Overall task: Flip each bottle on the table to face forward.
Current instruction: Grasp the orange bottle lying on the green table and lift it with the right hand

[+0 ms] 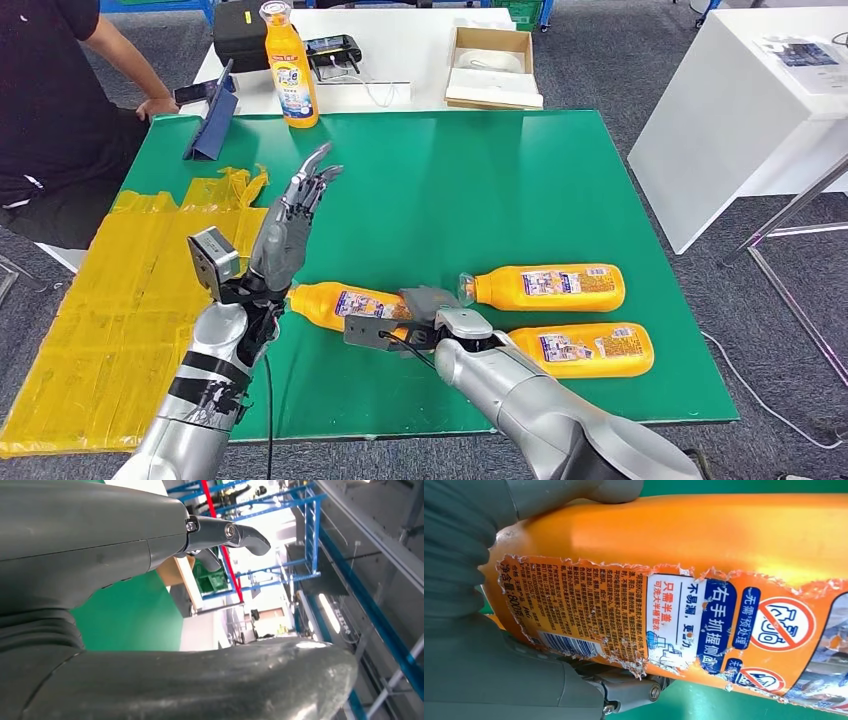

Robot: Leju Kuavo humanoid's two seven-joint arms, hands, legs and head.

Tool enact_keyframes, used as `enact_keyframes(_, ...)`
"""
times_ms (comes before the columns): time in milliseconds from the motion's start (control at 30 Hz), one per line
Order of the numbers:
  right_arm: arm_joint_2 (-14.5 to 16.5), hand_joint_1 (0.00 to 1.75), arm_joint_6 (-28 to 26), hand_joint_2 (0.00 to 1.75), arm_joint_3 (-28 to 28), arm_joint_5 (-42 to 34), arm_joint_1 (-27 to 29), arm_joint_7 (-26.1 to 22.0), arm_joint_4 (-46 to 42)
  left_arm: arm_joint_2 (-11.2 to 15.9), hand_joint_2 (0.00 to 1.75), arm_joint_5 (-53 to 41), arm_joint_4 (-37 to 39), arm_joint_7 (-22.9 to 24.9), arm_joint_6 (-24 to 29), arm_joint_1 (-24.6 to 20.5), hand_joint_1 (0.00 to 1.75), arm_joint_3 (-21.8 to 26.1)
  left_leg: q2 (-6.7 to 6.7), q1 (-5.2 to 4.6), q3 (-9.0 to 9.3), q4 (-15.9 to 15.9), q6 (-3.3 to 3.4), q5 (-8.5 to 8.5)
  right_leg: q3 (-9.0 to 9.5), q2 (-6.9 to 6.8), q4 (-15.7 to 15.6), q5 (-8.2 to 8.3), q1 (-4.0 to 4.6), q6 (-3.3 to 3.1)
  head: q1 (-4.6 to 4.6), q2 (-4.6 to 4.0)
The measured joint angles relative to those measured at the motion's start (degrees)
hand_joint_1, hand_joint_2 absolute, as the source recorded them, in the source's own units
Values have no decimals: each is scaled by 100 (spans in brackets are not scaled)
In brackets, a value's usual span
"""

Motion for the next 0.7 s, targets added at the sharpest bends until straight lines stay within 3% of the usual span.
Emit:
enact_keyframes(133,-3,175,-653,175,-200,-390,29,-220,82,-47,0,-213,-16,152,1150,0,0,159,0,0,0,0,0,0,1,0,0,0,0,0,-1,0)
enact_keyframes(233,-79,175,-1354,175,-637,-919,106,-851,146,-66,0,-261,-46,269,2084,-15,0,460,-1,0,-4,0,0,1,-2,0,1,1,0,0,1,0)
enact_keyframes(300,-137,175,-1667,175,-993,-1157,132,-1266,167,-64,0,-264,-46,286,2437,-32,0,699,1,0,-7,0,-1,2,-5,1,2,2,0,1,1,0)
enact_keyframes(467,-182,175,-1903,175,-1662,-1340,138,-1694,173,-63,0,-214,-14,256,2598,-41,0,1088,-2,0,-19,0,-1,1,-15,-1,3,1,1,1,0,0)
enact_keyframes(700,-178,175,-2024,175,-2125,-1349,181,-1952,168,-69,0,-215,2,226,2614,-12,0,1216,-3,0,-33,0,-1,1,-28,-1,2,0,0,1,1,0)
